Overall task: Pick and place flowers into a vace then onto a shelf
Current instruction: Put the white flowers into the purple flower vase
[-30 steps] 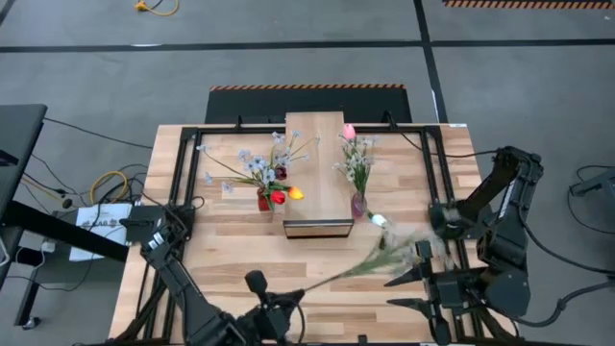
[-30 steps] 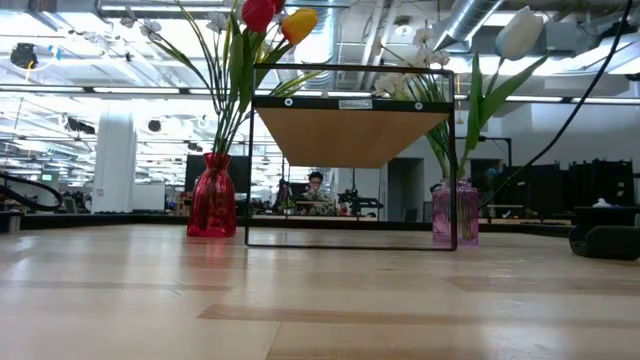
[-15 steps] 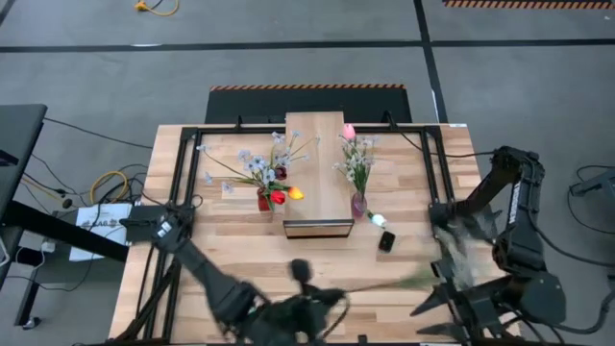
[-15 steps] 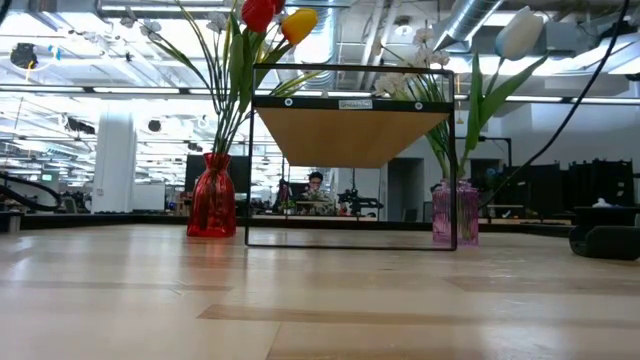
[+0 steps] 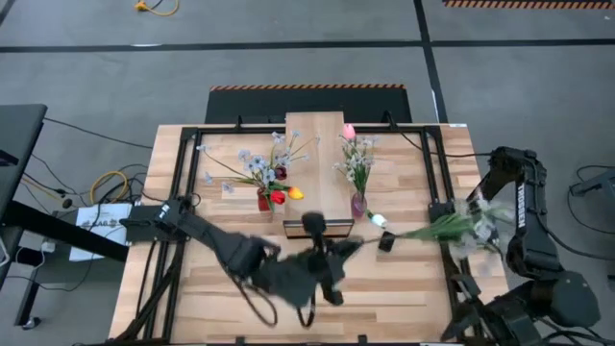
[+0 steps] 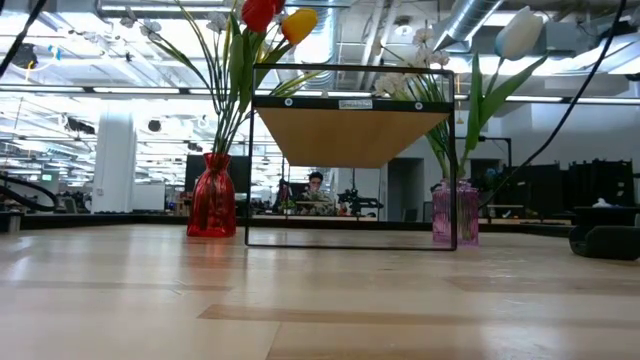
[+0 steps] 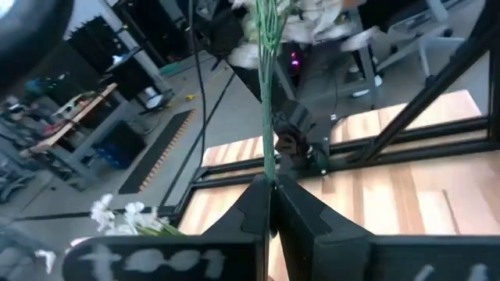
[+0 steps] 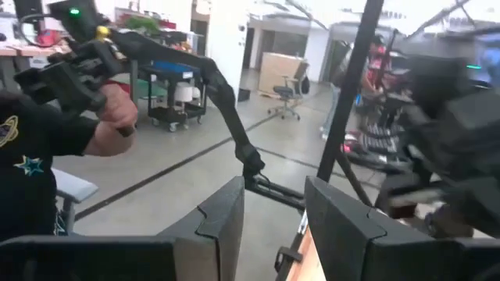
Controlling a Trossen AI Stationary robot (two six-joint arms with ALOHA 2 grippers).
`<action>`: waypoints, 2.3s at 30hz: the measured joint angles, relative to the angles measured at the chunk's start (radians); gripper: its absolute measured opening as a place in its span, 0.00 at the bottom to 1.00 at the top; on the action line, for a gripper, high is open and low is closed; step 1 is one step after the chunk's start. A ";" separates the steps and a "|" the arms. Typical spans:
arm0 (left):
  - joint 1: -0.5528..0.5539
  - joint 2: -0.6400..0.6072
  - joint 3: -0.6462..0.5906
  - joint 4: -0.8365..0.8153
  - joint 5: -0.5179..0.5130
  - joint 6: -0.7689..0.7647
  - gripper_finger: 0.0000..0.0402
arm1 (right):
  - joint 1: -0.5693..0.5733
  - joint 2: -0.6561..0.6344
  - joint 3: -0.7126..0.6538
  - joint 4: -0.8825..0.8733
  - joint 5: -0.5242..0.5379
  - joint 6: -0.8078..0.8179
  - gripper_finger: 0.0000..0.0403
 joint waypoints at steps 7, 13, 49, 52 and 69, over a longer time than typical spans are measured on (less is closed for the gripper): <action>0.117 -0.027 -0.004 0.057 0.252 0.017 0.00 | 0.023 0.000 0.000 0.035 0.004 -0.070 0.32; 0.158 -0.037 -0.109 0.119 0.440 -0.040 0.00 | 0.061 0.000 0.000 0.033 0.039 -0.070 0.32; 0.076 -0.815 -1.525 1.555 0.755 0.226 0.00 | -0.411 0.001 -0.052 -0.036 -0.019 -0.129 0.32; 0.077 -0.780 -1.525 1.610 0.753 0.232 0.00 | -0.522 0.001 -0.052 0.029 -0.149 -0.138 0.32; 0.098 -0.667 -1.525 1.788 0.809 0.212 0.00 | -0.893 0.021 -0.052 0.197 -0.789 -0.256 0.39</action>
